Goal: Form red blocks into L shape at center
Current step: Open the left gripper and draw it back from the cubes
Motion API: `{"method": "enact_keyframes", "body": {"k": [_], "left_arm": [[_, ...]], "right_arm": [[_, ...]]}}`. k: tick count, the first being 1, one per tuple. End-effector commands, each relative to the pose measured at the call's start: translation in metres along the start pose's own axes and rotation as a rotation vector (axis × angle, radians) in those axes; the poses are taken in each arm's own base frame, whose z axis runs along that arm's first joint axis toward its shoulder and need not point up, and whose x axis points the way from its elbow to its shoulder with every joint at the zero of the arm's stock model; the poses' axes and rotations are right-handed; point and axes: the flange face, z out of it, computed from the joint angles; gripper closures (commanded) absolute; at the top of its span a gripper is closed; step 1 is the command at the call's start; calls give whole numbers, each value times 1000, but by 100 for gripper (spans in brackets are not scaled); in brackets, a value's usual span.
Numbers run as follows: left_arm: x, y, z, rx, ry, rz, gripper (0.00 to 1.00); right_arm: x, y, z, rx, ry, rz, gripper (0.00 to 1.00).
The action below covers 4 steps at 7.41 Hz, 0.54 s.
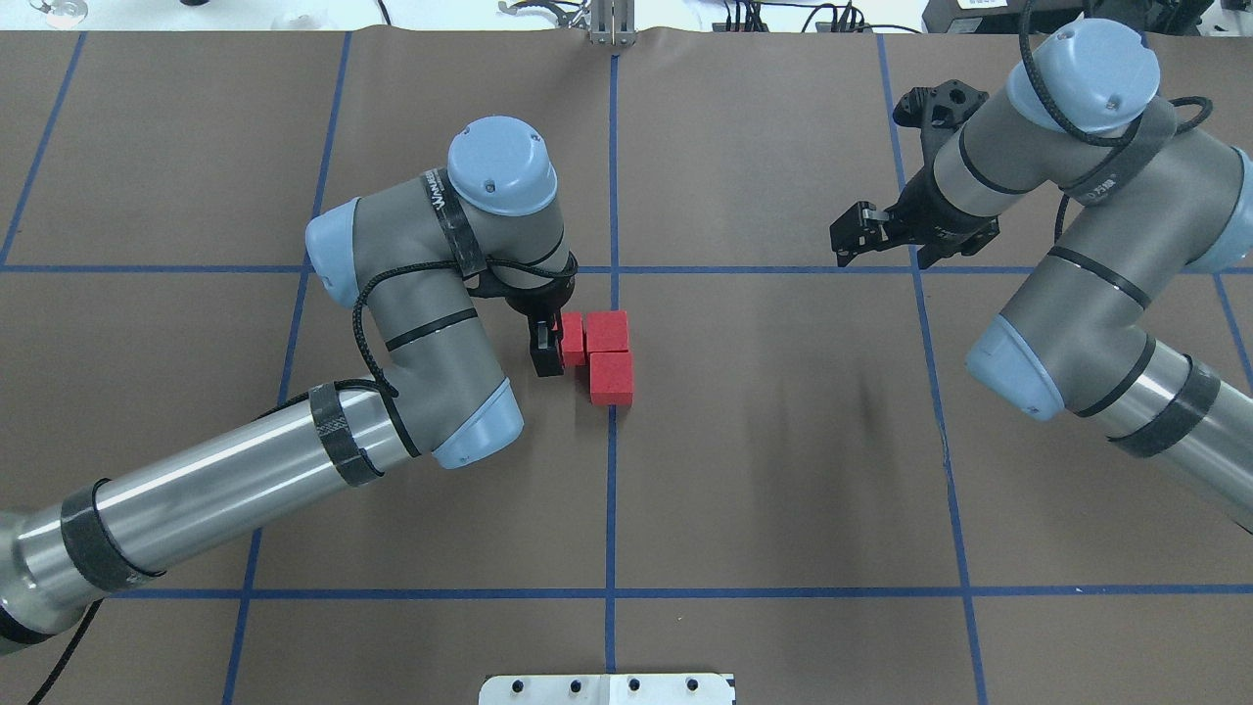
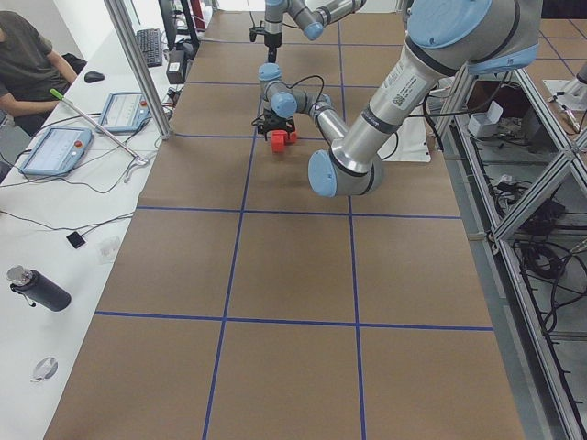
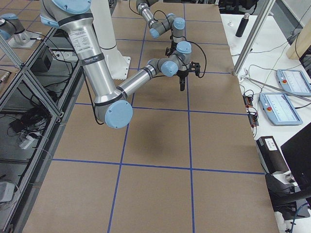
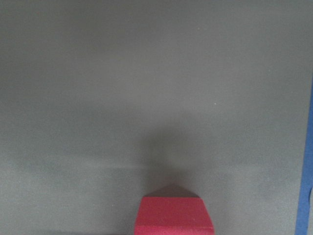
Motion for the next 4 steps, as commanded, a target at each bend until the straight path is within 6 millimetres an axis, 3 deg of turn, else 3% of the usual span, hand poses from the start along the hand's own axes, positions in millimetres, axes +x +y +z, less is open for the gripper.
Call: {"method": "enact_keyframes", "body": {"k": [1,2,4], "left_arm": [[-30,-53,-8,-37,-36,96,0],[-38,-72,-3,-28,-46,143,0],[-51,-57,17,-12,-71,145,0]], "right_arm": [[2,0,2,-3,2,1,0],[2,0,2,-3,2,1,0],[2,0,2,-2,4,4,0]]}}
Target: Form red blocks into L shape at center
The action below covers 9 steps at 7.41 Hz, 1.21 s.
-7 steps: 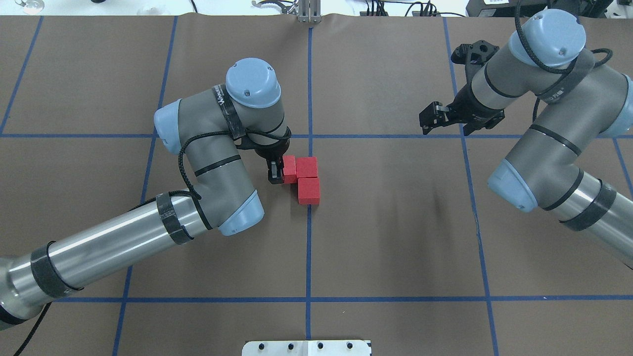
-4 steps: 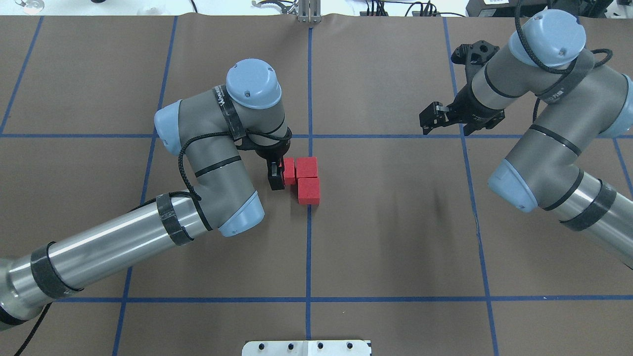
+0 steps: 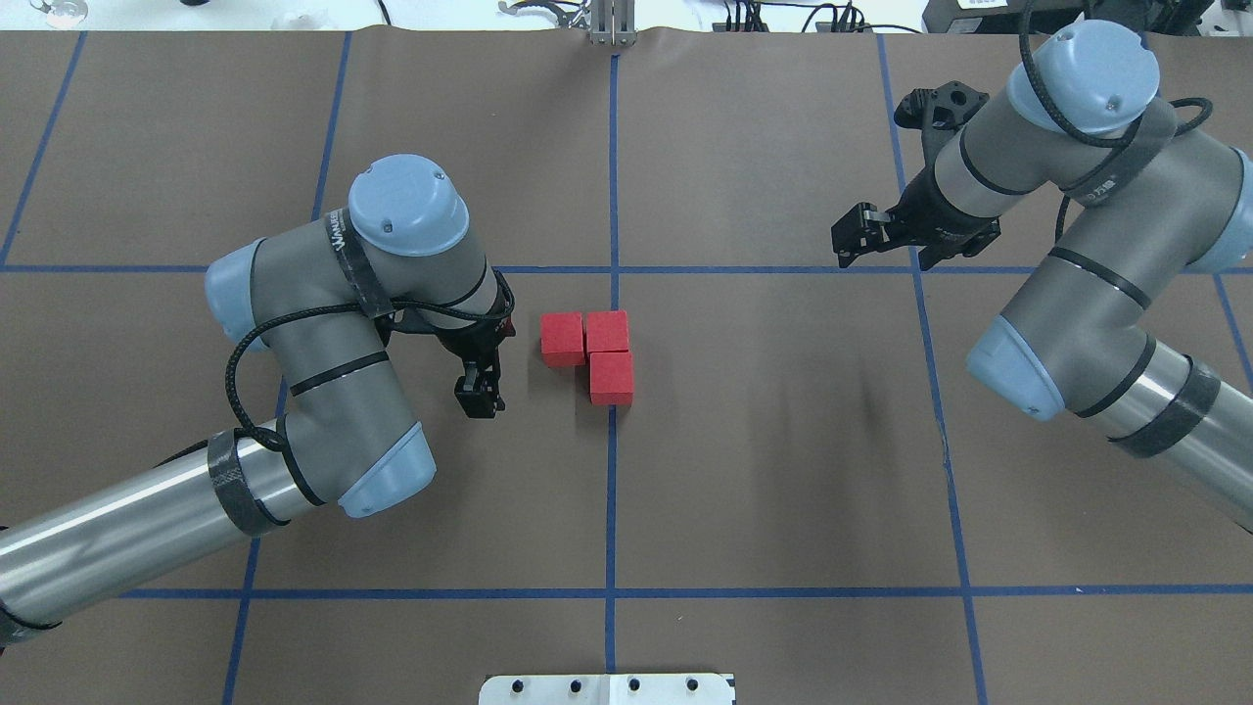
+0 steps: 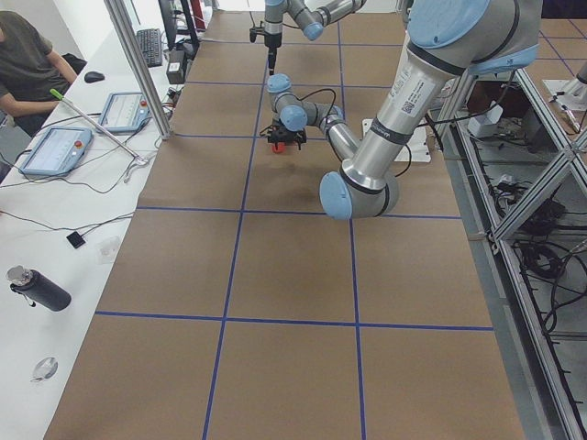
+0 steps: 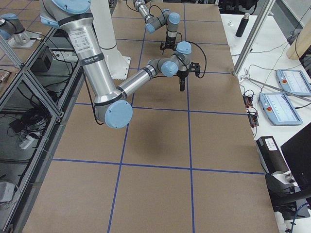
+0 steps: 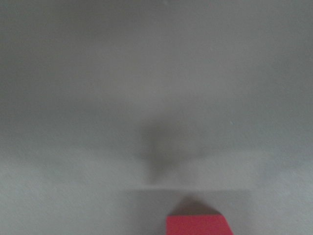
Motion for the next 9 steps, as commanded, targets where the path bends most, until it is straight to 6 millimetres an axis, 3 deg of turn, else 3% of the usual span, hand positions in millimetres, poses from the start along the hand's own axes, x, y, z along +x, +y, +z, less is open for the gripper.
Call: {"method": "enact_keyframes", "body": {"k": [1,5,9], "left_arm": [[-9,18,24,18,-34,17,0],[-2,31,25,18,-34,23,0],[5,27,21,26,-13,24,0]], "right_arm": [[0,0,0,0,0,-1,0],[1,0,1,-1,3,1,0],[0,0,0,1,-1,0,0]]}}
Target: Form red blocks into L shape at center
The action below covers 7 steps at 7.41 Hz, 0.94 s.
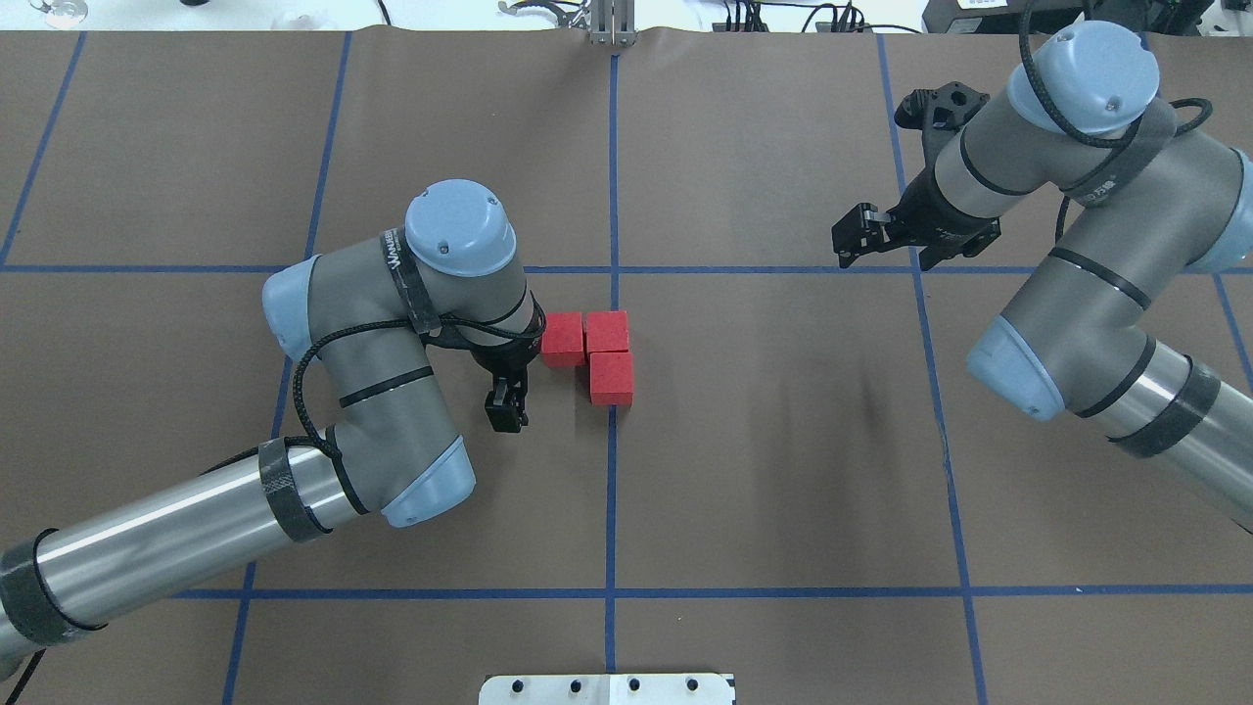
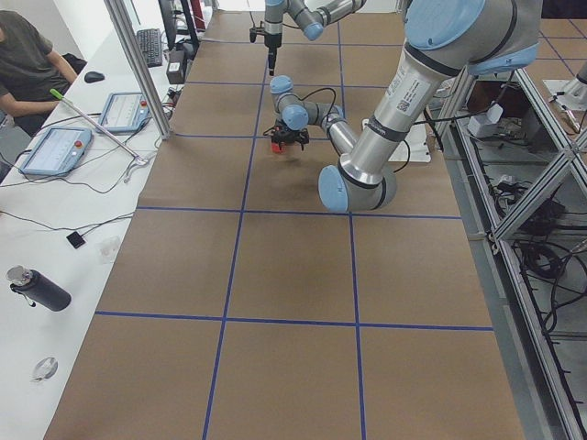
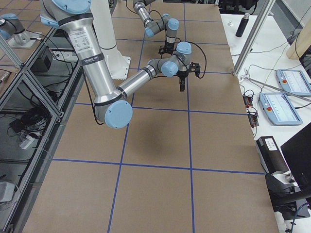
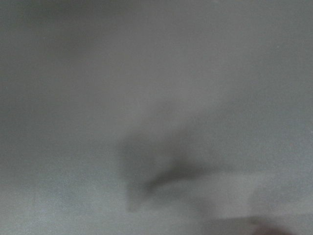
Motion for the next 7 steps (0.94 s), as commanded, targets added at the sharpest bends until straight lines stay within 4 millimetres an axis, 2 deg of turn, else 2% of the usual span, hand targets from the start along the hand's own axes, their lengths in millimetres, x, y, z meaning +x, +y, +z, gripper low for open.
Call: {"method": "enact_keyframes", "body": {"k": [1,7], "left_arm": [[2,-1,-2,0,5,-1,0],[4,7,-3,-3,10,-4,0]], "right_arm": [[-1,0,-2,2,-2,-1,0],[2,1,1,-2,1,1,0]]}}
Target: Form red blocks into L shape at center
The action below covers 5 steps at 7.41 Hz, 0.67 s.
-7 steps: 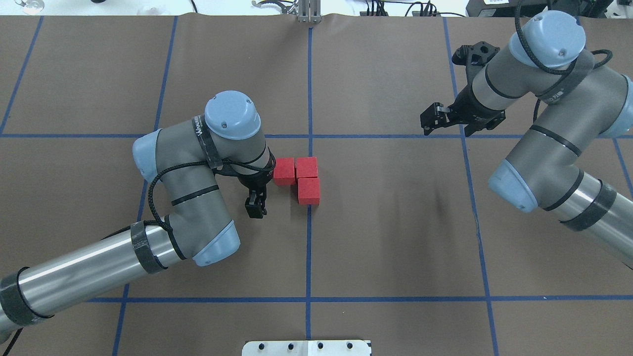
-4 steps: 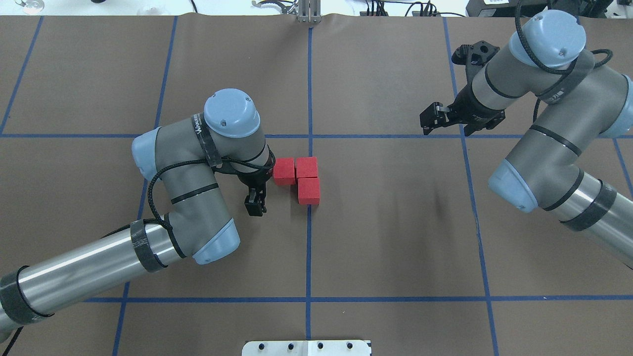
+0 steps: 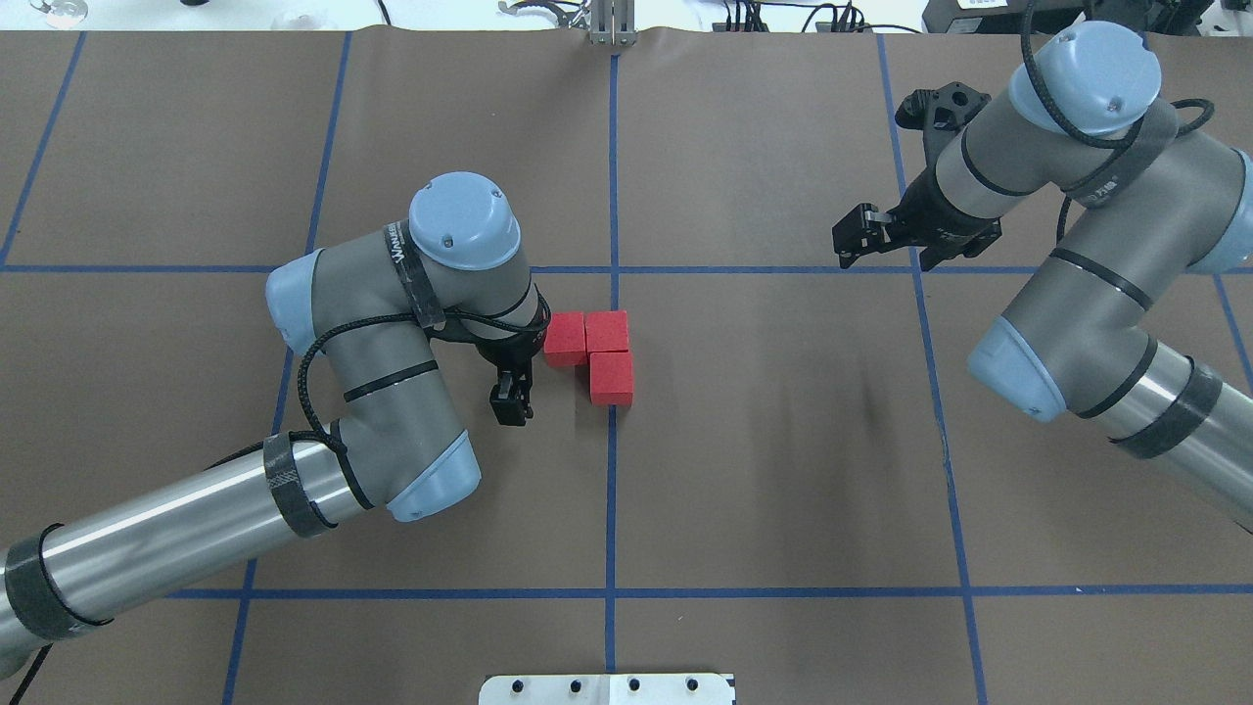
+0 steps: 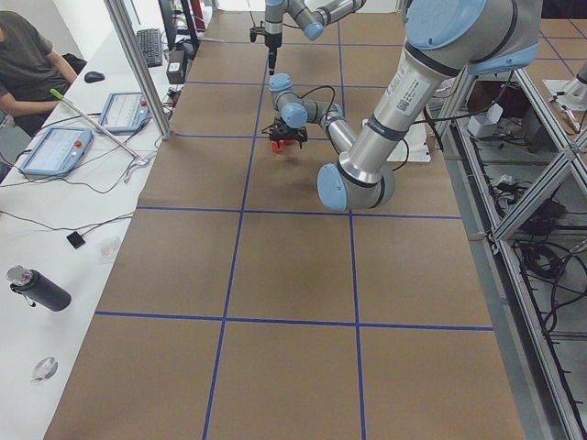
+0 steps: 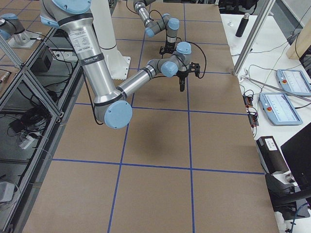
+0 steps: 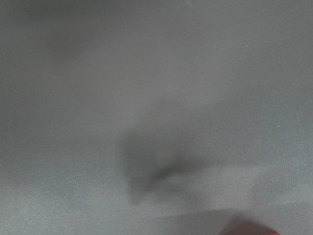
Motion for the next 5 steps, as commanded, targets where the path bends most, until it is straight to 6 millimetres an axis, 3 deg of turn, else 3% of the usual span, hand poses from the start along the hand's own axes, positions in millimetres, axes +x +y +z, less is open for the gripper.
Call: {"method": "enact_keyframes", "body": {"k": [1,5], "left_arm": [[0,1,1,1,-3,-1,0],[4,9,0,-1,-2,-2,0]], "right_arm": [[1,0,1,-3,3,2,0],[1,0,1,-2,2,1,0]]}}
